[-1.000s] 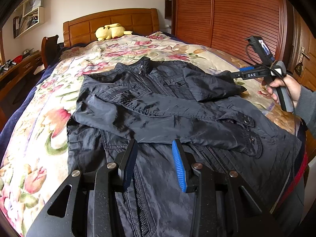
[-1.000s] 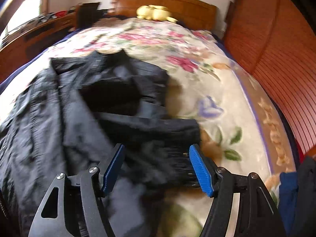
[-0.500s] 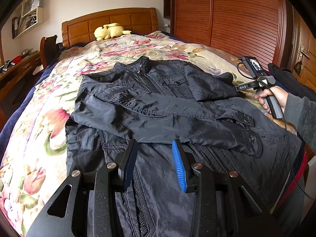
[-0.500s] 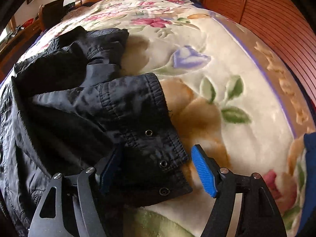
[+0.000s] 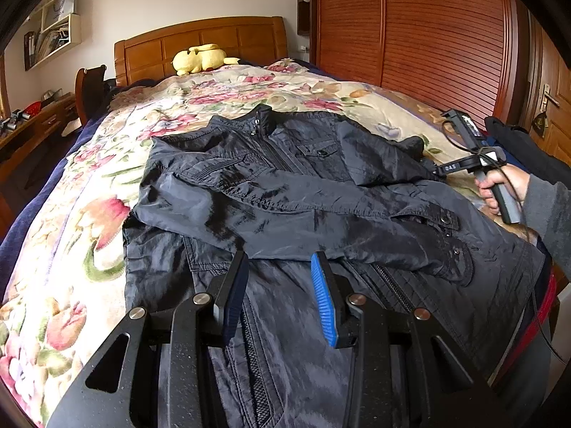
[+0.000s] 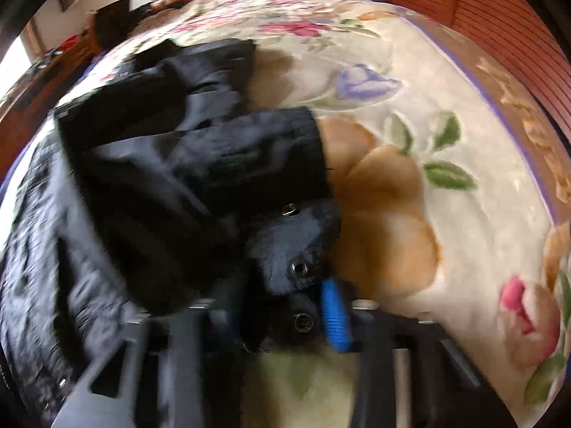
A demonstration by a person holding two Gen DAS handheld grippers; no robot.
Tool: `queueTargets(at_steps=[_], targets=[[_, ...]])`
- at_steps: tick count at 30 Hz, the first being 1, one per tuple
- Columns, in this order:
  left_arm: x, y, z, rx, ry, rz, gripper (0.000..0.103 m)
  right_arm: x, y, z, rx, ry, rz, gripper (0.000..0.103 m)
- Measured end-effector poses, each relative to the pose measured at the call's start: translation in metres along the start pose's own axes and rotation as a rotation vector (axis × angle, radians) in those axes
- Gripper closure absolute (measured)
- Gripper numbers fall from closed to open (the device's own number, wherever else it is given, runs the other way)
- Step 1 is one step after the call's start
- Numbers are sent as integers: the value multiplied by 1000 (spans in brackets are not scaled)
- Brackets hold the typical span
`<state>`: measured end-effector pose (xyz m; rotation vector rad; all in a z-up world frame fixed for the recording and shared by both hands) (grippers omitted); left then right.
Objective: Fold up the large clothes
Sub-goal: 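Close the right gripper on the sleeve cuff, then lift the sleeve with the right gripper, fold it over the jacket body, release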
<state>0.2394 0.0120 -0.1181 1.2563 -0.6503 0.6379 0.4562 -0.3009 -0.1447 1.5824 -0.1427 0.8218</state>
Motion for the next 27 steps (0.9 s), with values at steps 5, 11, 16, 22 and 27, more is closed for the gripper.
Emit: queueTargets(at_steps=[5,11,16,22,27], targets=[[-3,-1,-2,14,-2,-8,66,0,32,-28,-48,122,23,85],[-5,-3,-6,35,6,-15,66,7,100,-63,-28,186,174,85],[-4,1,-5,36,5,-1,66,1,154,-104,11,254,266,85],[-2,4,-8,25,13,0,66,-19,187,-151,93,288,277,85],[-1,8,-11,13,24,6,66,-37,183,-174,151,261,240,79]])
Point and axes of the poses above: each gripper's, at about its wrist camera, not at the fingertips, and y roughly against the way its jaws point, z to its right, x to its top, the point moved 4 cm from there along -y, roughly the way its jaws point, and after that the axes turned 13 degrees about y, right-handed, at the moved point
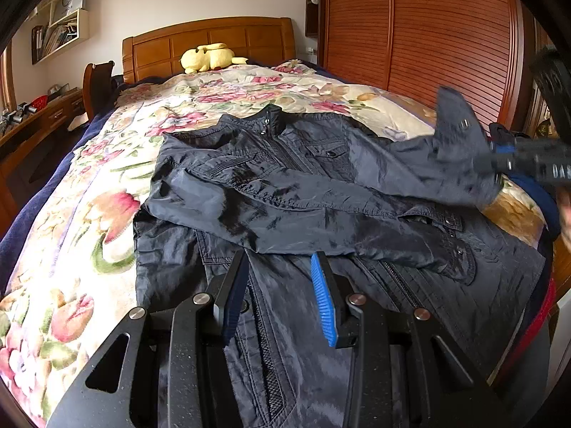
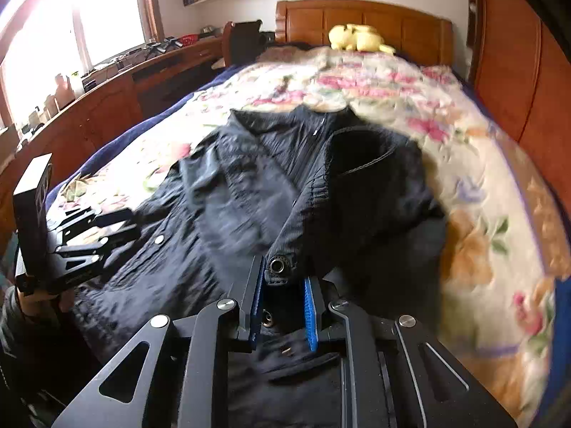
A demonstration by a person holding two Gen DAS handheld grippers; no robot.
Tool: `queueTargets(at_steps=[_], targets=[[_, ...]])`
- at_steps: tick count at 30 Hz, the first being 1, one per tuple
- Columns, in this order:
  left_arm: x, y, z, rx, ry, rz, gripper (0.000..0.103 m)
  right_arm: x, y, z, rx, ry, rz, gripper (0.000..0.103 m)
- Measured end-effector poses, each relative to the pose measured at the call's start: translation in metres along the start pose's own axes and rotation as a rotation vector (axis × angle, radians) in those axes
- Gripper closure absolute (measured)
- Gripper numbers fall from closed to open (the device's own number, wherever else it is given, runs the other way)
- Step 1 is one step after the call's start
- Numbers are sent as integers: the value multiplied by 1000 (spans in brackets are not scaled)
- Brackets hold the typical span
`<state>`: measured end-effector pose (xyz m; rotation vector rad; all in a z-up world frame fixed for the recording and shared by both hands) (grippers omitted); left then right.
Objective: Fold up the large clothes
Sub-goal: 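Lift the sleeve with the right gripper, fold it over the jacket body, release, then grasp the jacket side edge near the hem with the left gripper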
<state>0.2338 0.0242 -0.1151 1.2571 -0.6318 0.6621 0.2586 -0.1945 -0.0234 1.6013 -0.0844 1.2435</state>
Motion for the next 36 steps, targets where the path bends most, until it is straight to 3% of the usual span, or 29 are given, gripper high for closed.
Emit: queueTargets(at_steps=[5,9,17,21,29,36], targets=[[-1,2,1,-5,-7,1,66,-19,-3,-8,7,-49,-19,50],[-2,1,7,-29,-16,-17,66,-30,17,-4,-35,-51,15,42],[-8,-4,46,-106,-29,-39,66,-80,4,32,-199,-44,4,41],[-11,-15,73,-78,-52,-61,66,-99,-24,55,-232,-68,-35,41],[-12,-35,120,-112,-55,-114,66,-114,-59,71,-176,-164,-24,41],[-18,-53,155,-140,-73,-158,66,-116,-63,71,-162,-198,3,41]])
Point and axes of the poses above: each gripper's, at about its wrist camera, not at the fingertips, and y roughly against the way its jaws point, z to its right, x to its top, the point moved 4 cm from there along -y, roughly the way its jaws point, and after that the axes turned 13 degrees about y, right-handed, at the moved point
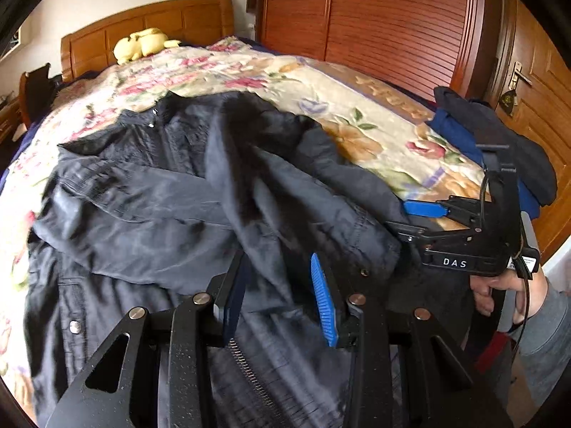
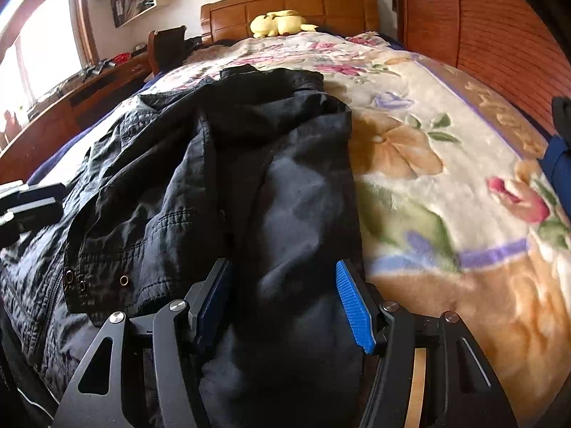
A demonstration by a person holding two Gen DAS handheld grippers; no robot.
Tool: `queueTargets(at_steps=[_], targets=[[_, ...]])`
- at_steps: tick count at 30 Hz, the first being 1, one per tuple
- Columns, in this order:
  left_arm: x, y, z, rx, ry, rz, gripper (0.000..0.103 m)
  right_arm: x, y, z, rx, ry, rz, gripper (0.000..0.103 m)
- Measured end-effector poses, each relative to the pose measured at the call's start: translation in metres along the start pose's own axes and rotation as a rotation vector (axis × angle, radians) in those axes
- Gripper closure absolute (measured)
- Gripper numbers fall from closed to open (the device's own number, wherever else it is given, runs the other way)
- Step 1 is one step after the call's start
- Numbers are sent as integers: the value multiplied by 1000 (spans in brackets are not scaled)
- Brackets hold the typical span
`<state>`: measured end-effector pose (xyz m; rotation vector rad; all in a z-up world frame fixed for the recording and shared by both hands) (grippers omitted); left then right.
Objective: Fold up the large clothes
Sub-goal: 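Grasp the jacket side edge near the hem with the left gripper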
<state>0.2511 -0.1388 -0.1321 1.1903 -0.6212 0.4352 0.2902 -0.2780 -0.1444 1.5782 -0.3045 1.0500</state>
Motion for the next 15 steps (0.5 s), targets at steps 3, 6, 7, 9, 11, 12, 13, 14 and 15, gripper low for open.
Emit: queueTargets(at_steps=[3,6,7,9,11,12,13,14,15], targets=[[-2,-9,2,15,5,-15,66,-3,-1,4,6,-4,4,41],[-4,-17,-1,34,19,-31,66,-5,0,6,8,-2,6,41],[-6,-20,-2,34,30,-38,66,-5,-1,6,10,-1,6,41],[-8,-25,-5,26,56,-57,66,-5,-2,6,12,0,5,41],[-10,-28,-4,24,71,-63,66,-5,-1,6,12,-2,5,41],[-11,-28,-2,20,70,-56,66,-5,-1,6,12,-3,5,41],[-12,-27,0,7,62,-52,66,-5,-1,6,13,-4,6,41],[-13,-26,2,0,54,-48,66,-5,-1,6,16,-8,9,41],[-13,-25,5,-8,41,-43,67,-5,-1,7,19,-15,12,41]])
Point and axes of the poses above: each gripper's, at about its wrist camera, not at the fingertips, and y roughly against the way its jaws point, z to its right, x to its top, the point moved 4 cm from there along -y, roughly the way its jaws point, and after that the axes turned 13 degrees about y, right-handed, at the moved point
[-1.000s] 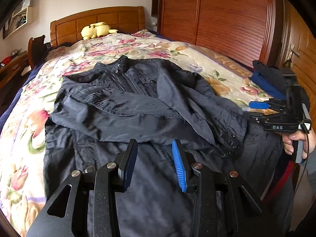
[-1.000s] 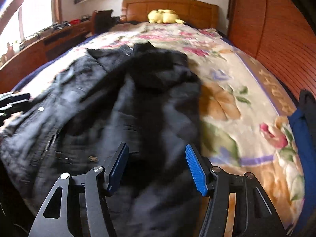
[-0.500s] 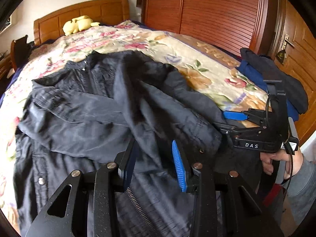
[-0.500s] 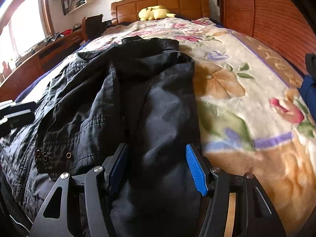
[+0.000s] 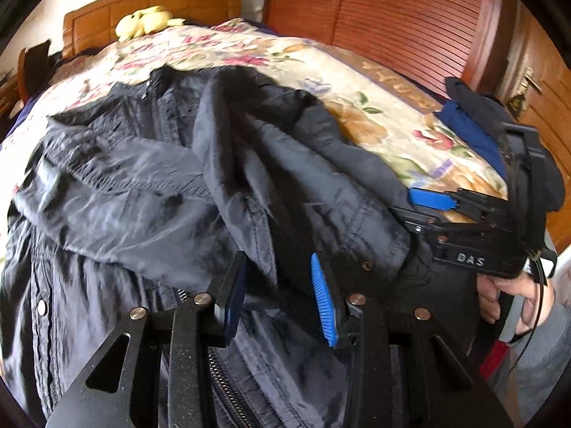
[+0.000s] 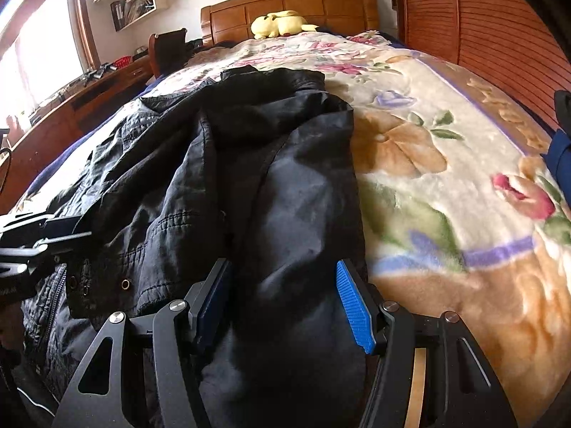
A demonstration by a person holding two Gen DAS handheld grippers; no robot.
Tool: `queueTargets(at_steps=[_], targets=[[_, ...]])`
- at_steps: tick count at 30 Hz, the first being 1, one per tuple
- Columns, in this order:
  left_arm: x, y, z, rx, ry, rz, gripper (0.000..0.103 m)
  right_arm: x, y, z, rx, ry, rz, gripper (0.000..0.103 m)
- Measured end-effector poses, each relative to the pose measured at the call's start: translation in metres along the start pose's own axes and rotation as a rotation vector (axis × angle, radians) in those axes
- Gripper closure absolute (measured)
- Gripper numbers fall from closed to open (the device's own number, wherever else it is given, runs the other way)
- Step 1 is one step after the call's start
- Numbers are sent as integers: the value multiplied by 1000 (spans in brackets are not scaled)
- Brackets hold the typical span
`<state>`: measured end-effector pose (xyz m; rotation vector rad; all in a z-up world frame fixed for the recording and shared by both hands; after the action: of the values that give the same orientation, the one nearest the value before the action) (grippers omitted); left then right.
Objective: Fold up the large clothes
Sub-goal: 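Grasp the jacket side edge near the hem with the left gripper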
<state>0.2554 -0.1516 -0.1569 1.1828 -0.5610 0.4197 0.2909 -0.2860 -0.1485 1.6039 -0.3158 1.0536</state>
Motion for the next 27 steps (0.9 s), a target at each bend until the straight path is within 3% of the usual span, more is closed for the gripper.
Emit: queueTargets(at_steps=[1,3,6,13,18,21,25,27], targets=[[0,1,3,-8,-13,6,70,0,0,1,2,-5,1,41],[1,1,4,-16,-22,7,89,0,-2,1,3,-7,-4,41],[4,2,0,-44,-18,-9,94,0,-3,1,10,-10,-9,41],[38,44,-42,1,13,83,96,0,-6,-1,3,0,-23,41],[71,59,-89,142,2,128,95,2,-8,-3,-6,9,-34,41],[86,57,-116,213,-1,108,95,2,-10,-4,-13,17,-41,41],[88,66,-136,209,17,117,94,2,-11,-4,-13,16,-43,41],[80,72,-144,176,37,121,81,2,-11,-4,-13,16,-43,41]])
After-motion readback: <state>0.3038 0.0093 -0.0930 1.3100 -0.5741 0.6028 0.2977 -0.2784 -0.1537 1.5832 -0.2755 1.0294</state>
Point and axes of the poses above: each gripper's, at about its wrist camera, not at the fingertips, and y roughly against the way its jaws point, z to its right, x to its top, the point moved 4 cm from there along -y, roughly the way its jaws point, and after that the axes turned 13 degrees about y, right-handed, at the moved point
